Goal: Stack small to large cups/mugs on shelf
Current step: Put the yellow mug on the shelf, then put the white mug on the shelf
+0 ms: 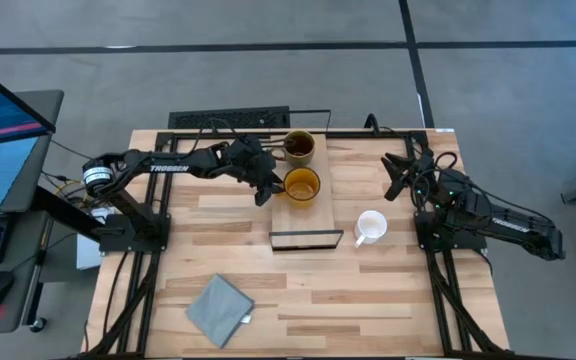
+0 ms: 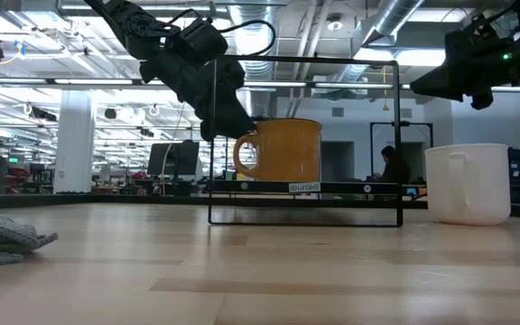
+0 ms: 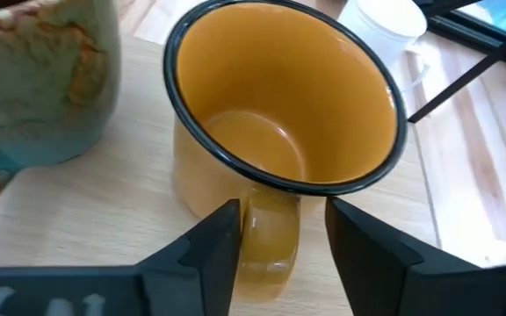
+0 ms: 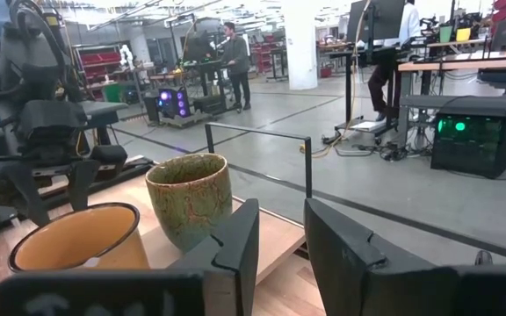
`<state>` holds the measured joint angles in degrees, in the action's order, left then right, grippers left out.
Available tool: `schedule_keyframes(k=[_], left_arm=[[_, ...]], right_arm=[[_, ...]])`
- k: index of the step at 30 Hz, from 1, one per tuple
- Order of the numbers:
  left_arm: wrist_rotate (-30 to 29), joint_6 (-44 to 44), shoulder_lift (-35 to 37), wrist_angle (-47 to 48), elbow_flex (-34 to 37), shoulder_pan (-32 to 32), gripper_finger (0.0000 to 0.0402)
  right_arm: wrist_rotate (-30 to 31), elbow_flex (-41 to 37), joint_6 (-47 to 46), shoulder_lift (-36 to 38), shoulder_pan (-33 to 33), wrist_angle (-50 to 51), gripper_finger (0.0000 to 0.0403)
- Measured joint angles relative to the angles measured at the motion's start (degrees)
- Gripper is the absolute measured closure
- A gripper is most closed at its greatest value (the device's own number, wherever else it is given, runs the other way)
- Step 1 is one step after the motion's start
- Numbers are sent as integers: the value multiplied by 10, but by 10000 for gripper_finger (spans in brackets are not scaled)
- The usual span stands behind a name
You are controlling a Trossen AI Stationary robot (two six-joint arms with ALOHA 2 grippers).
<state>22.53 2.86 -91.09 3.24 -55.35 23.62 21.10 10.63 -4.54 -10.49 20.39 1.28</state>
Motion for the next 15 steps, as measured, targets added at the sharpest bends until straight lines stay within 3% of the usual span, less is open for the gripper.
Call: schedule_keyframes(k=[9, 15], left_arm=[[7, 8, 0, 0, 0, 0, 167], [7, -1, 0, 12, 0, 0, 137]], right_arm=[[0, 0, 0, 0, 0, 0, 284], [0, 0, 2, 0, 0, 0, 284]])
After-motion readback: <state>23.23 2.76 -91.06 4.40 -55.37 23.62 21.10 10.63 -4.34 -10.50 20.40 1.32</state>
